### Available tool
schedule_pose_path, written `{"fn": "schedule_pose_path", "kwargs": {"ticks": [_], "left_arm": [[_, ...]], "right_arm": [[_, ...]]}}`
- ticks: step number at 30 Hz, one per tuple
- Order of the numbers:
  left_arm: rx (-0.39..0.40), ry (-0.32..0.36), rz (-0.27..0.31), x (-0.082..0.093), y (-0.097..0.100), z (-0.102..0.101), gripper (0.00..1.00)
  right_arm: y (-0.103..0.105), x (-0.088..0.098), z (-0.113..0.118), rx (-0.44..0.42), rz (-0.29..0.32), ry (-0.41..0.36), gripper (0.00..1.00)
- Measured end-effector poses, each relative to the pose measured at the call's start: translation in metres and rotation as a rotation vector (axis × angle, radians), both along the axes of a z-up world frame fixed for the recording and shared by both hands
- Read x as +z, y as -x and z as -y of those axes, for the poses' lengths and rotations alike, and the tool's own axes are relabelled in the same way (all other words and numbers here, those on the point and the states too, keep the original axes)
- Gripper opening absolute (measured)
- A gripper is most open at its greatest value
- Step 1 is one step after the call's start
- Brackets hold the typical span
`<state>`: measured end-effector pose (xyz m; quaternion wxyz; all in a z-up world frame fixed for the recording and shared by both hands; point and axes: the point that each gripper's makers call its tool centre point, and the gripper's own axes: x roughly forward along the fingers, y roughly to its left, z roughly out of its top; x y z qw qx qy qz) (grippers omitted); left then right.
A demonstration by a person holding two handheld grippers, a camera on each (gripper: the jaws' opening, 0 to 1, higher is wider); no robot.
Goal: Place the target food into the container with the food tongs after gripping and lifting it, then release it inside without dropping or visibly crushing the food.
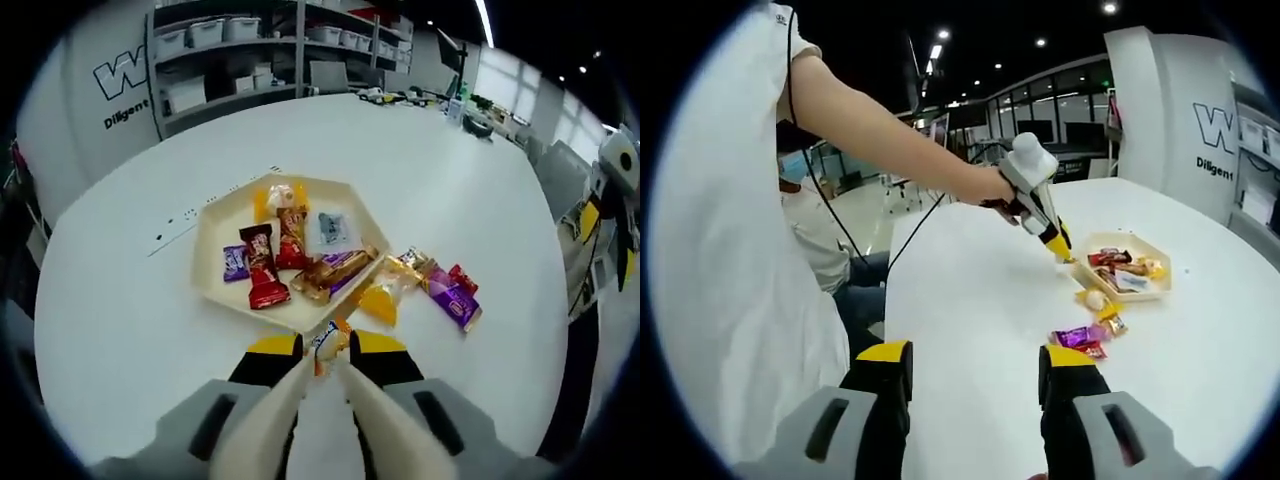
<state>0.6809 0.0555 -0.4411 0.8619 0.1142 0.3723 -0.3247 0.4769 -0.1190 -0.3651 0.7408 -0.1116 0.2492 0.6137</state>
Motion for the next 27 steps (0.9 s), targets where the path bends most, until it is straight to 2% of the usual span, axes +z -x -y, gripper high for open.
{"fn": "schedule_pose_path", "kwargs": {"ticks": [4,8,20,27], "left_arm": [[0.020,0.026,0.028,0.015,-0.010,0.000,0.15],[0.023,0.025,0.056,0.026,-0.024,0.003,0.15],[0.048,0.010,0.111,0.046,-0.061,0.014,0.18],[0.043,0.025,0.110,0.049,-0.062,0.021,0.20]], "right_arm": [[-0.002,0.002,0.001,0.001,0.004,-0.002,0.47],[-0.005,0.001,0.005,-0.004,0.004,-0.002,0.47],[-0.010,0.002,0.015,-0.030,0.006,0.000,0.47],[-0.011,0.002,0.019,-0.040,0.005,0.000,0.47]]}}
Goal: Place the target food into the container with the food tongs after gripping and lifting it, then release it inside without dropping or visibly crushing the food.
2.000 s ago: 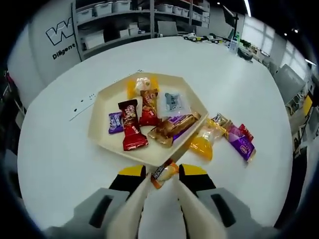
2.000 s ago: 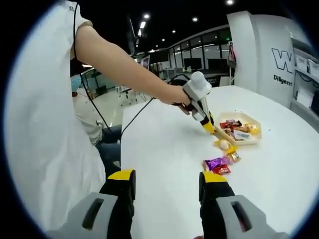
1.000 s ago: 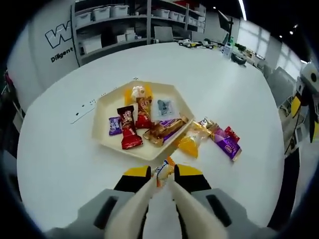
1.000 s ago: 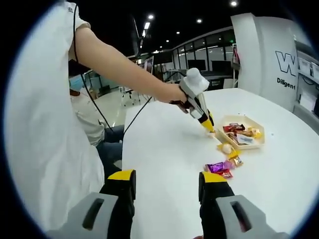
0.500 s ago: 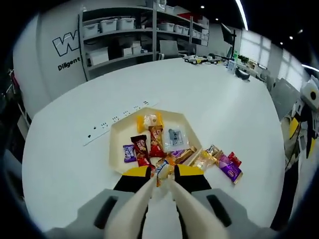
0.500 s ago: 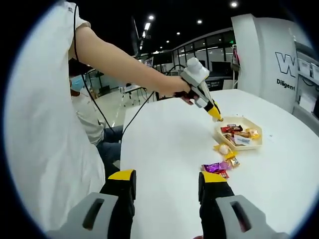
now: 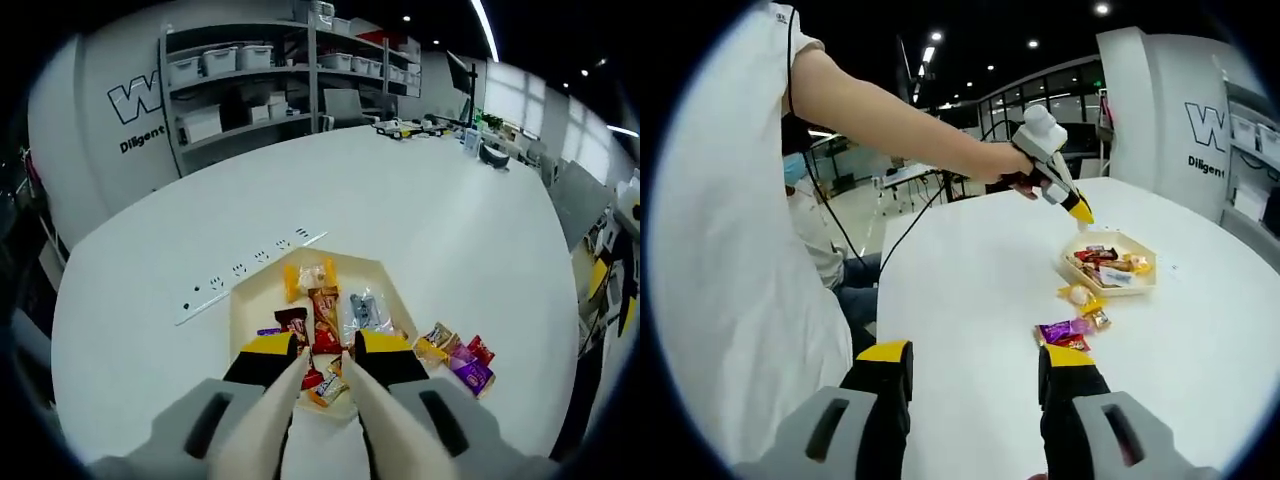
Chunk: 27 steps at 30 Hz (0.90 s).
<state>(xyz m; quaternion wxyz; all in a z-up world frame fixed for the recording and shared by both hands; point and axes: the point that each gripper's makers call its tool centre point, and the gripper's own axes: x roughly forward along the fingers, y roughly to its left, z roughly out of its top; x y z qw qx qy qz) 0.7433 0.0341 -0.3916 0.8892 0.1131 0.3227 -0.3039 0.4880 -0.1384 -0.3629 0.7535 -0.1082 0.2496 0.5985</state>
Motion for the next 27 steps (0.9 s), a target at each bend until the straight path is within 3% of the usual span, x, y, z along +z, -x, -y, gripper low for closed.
{"fn": "schedule_pose_path", "kwargs": {"ticks": [11,27], "left_arm": [[-0.024,-0.003,-0.022,-0.005,0.026,0.013,0.20],[-0.054,0.031,-0.127,-0.036,0.090,0.062,0.20]], "right_arm": [[0.000,0.002,-0.005,0.003,0.008,-0.007,0.47],[0.001,0.001,-0.010,0.010,0.014,-0.018,0.48]]}}
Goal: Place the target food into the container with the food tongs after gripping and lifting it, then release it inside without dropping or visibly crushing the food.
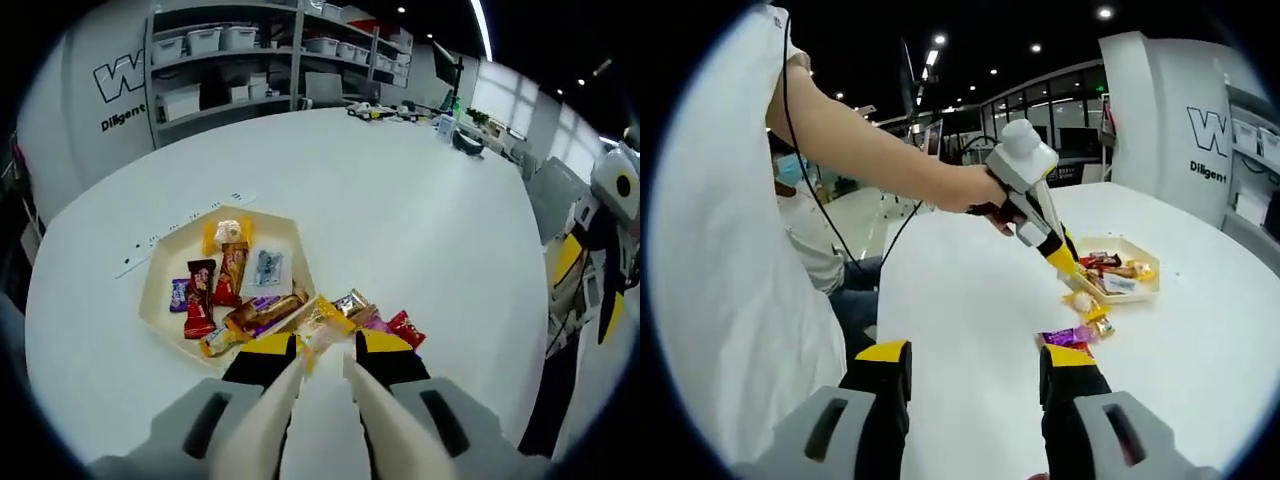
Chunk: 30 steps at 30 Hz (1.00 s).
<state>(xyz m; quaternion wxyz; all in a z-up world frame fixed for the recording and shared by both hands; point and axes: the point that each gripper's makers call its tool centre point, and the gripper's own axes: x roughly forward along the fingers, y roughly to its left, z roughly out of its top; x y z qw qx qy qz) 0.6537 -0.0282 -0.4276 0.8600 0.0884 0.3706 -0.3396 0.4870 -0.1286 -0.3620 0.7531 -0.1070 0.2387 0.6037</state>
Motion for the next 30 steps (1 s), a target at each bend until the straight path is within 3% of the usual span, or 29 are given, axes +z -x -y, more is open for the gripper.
{"fn": "schedule_pose_path", "kwargs": {"ticks": [11,18,19,30], "left_arm": [[-0.015,-0.017,-0.075,-0.026,0.021,0.039,0.21],[0.007,-0.061,-0.115,-0.045,0.023,0.046,0.22],[0.026,-0.033,-0.120,-0.043,0.021,0.047,0.22],[0.065,-0.017,-0.143,-0.038,0.017,0.054,0.23]], "right_arm": [[0.002,-0.001,0.004,-0.015,-0.005,-0.001,0.48],[0.004,-0.003,0.008,-0.028,-0.012,0.003,0.48],[0.004,-0.003,0.009,-0.031,-0.012,0.003,0.48],[0.004,-0.006,0.017,-0.046,-0.023,0.006,0.49]]}}
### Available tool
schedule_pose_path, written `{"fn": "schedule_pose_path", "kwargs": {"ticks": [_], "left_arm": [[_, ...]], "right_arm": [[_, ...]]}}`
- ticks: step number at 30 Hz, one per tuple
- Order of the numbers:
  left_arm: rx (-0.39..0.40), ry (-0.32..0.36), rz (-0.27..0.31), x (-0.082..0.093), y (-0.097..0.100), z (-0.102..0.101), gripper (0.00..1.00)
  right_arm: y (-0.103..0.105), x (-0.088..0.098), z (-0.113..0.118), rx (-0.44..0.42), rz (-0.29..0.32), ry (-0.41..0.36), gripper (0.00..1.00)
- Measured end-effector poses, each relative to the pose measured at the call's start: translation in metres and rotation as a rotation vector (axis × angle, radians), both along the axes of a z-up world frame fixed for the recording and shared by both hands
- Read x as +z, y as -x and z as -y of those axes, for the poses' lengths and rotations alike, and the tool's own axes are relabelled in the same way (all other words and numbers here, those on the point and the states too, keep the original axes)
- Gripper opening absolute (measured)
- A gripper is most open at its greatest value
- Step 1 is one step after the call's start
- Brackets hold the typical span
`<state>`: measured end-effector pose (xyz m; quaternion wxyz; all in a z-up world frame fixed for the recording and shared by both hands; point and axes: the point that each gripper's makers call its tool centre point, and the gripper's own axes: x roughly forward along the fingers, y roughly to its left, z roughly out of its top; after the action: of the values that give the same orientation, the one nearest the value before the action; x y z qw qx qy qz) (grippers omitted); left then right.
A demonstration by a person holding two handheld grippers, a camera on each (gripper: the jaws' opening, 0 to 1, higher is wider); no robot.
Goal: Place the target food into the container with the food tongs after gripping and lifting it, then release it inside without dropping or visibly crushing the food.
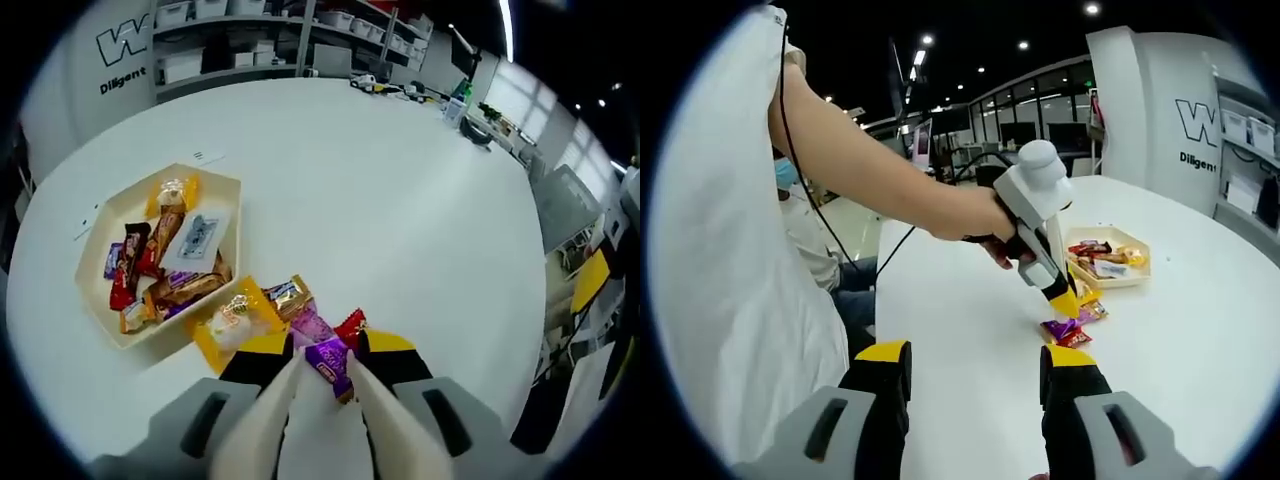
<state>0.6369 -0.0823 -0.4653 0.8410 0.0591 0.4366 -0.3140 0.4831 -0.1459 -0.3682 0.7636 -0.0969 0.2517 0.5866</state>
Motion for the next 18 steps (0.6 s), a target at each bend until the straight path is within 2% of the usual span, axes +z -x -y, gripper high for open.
{"fn": "schedule_pose_path", "kwargs": {"ticks": [3,7,13,18], "left_arm": [[0.031,0.013,-0.016,0.000,-0.002,0.002,0.23],[0.030,-0.011,-0.033,-0.004,-0.001,0.002,0.23],[-0.011,-0.045,-0.039,-0.006,0.005,-0.010,0.23],[-0.012,-0.064,-0.034,-0.006,0.003,-0.021,0.23]], "right_arm": [[-0.001,0.001,-0.001,0.000,-0.001,-0.003,0.48],[-0.002,0.002,-0.002,0.002,-0.001,-0.008,0.48],[-0.003,0.002,-0.001,0.002,-0.002,-0.008,0.48],[-0.004,0.002,-0.004,0.003,-0.002,-0.013,0.48]]}}
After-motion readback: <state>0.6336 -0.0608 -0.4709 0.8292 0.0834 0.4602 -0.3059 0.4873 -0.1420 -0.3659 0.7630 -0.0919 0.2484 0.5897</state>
